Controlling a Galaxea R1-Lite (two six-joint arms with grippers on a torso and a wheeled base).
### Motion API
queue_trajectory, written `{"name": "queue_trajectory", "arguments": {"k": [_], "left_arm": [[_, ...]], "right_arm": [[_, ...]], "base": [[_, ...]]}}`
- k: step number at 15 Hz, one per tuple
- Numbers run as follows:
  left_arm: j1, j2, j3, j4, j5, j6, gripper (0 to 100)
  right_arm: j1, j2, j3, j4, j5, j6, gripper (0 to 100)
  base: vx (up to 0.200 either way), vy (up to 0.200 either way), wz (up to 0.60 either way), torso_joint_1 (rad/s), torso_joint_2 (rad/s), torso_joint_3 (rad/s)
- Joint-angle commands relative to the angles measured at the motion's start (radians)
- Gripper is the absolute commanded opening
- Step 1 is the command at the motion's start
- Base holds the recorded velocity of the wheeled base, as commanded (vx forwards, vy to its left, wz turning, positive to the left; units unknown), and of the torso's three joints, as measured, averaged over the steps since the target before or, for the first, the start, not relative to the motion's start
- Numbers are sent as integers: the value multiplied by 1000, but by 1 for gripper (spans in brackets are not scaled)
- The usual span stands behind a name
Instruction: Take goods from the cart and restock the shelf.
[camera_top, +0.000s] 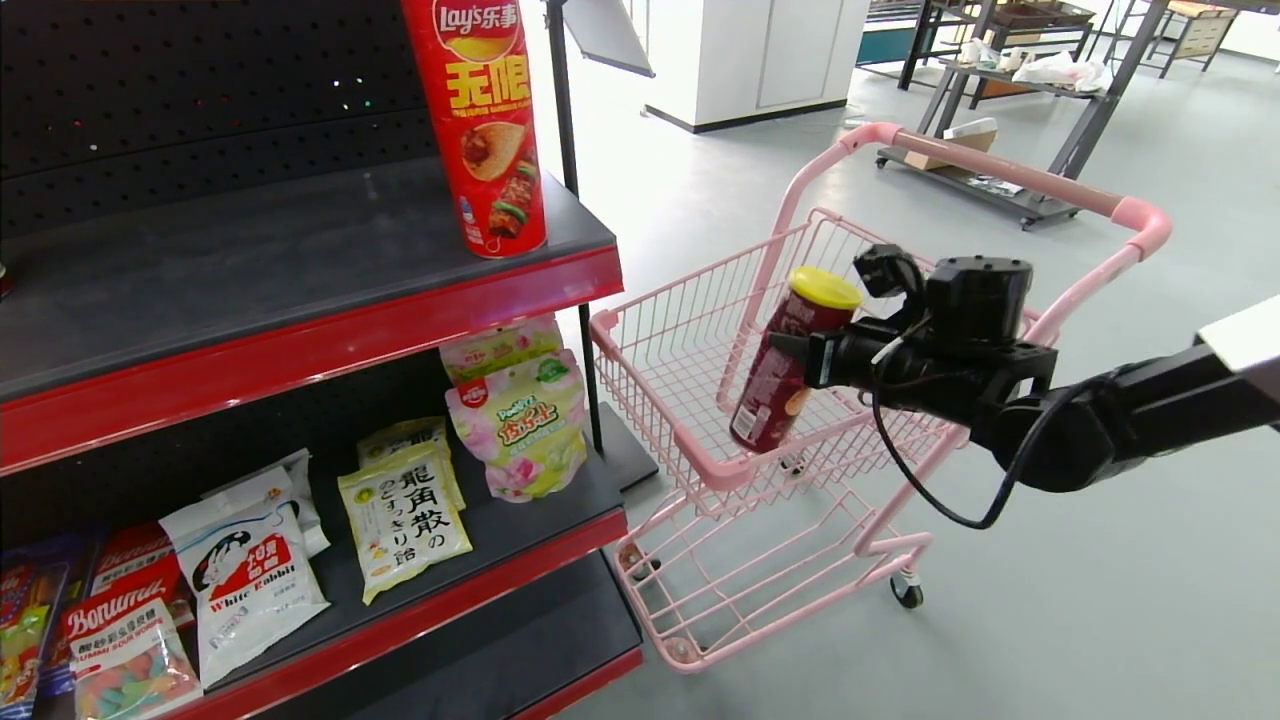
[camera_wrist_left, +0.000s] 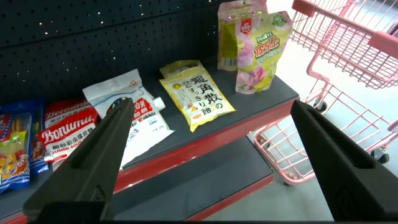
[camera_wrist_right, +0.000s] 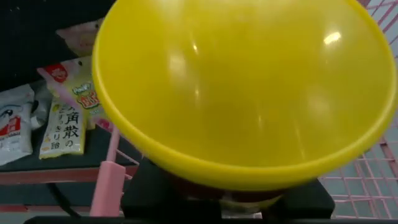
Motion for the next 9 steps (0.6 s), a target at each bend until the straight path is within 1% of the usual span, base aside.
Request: {"name": "queue_trajectory", "arguments": {"k": [1, 2, 3, 5, 6, 7, 9], "left_arm": [[0, 1, 0, -1, -1, -2, 100], [0, 1, 0, -1, -1, 0, 100], [0, 1, 0, -1, -1, 0, 100], [0, 1, 0, -1, -1, 0, 100], [0, 1, 0, 1, -1, 0, 100], [0, 1, 0, -1, -1, 0, 100], [0, 1, 0, 1, -1, 0, 100]], "right_arm": [[9, -222, -53, 89, -3, 0, 0], [20, -325, -85, 203, -18, -5, 0], [35, -400, -73, 304, -27, -15, 0], [96, -500, -44, 430, -26, -17, 0], [122, -538, -47, 540, -10, -18, 0], [150, -543, -27, 552, -10, -18, 0], [158, -521, 31, 549, -19, -37, 0]], "base": [[0, 0, 0, 0, 0, 0], [0, 0, 0, 0, 0, 0], [0, 0, 0, 0, 0, 0], [0, 0, 0, 0, 0, 0], [0, 0, 0, 0, 0, 0], [0, 0, 0, 0, 0, 0], [0, 0, 0, 0, 0, 0]]}}
